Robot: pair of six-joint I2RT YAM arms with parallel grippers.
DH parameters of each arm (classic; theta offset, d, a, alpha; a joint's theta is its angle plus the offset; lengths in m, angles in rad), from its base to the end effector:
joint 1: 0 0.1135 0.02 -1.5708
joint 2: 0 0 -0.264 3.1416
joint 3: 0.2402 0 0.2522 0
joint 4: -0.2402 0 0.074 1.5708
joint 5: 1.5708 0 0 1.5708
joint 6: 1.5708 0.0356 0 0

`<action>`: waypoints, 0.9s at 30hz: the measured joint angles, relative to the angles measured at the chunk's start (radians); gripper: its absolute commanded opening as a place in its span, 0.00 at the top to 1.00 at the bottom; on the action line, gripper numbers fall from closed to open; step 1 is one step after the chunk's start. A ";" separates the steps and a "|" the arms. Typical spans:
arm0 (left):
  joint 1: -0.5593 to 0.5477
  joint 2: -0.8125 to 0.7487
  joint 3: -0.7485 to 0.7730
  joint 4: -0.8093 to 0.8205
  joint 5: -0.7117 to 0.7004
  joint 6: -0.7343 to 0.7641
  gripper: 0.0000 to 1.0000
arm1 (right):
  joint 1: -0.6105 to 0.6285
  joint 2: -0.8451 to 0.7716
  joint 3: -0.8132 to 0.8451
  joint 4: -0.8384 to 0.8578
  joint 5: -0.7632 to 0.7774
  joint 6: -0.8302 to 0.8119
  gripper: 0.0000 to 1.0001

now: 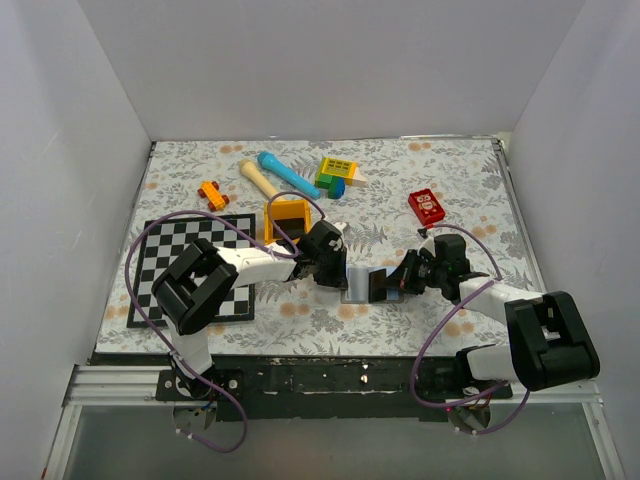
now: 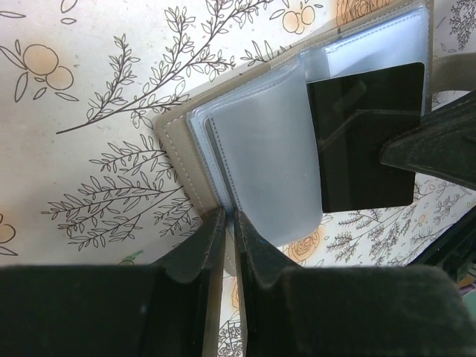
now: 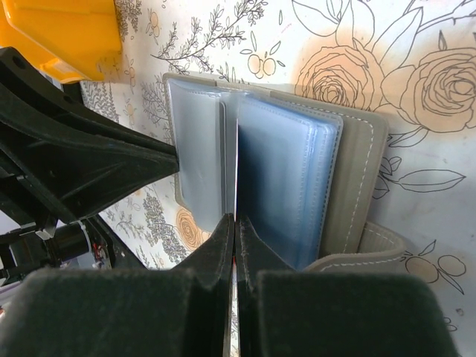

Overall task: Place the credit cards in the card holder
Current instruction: Insert the credit card into the card holder.

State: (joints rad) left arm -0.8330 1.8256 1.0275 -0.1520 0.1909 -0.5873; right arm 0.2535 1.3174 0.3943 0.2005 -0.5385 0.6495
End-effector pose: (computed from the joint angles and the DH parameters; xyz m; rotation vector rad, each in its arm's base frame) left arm 0.2398 -0.2738 0.1468 0.4118 2.6608 -0.7581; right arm 0.2160 0.0748 0.1408 0.1782 2.4025 1.0645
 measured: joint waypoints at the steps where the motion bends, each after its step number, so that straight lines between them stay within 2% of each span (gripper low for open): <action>1: 0.000 0.000 0.000 -0.001 -0.002 0.000 0.89 | 0.000 0.000 0.000 0.001 -0.001 0.000 0.99; 5: 0.000 -0.008 0.000 -0.008 -0.029 0.001 0.78 | 0.000 -0.003 0.000 0.001 0.000 -0.001 0.99; 9: 0.003 -0.033 -0.004 -0.021 -0.065 0.002 0.73 | 0.000 -0.007 0.000 -0.002 0.000 -0.003 0.99; 15: 0.028 -0.047 -0.010 -0.022 -0.090 -0.001 0.72 | 0.000 -0.007 0.000 -0.005 0.000 -0.003 0.99; 20: 0.052 -0.046 -0.025 -0.020 -0.089 -0.002 0.78 | -0.001 -0.008 0.000 -0.011 0.000 -0.006 0.99; 27: 0.056 -0.026 -0.025 0.003 -0.074 -0.009 0.78 | -0.005 -0.008 0.000 -0.014 -0.005 -0.012 0.99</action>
State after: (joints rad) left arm -0.7773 1.7992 1.0023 -0.1486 0.1169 -0.5964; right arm 0.2485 1.3090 0.3943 0.1860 -0.5430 0.6376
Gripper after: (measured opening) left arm 0.217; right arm 0.030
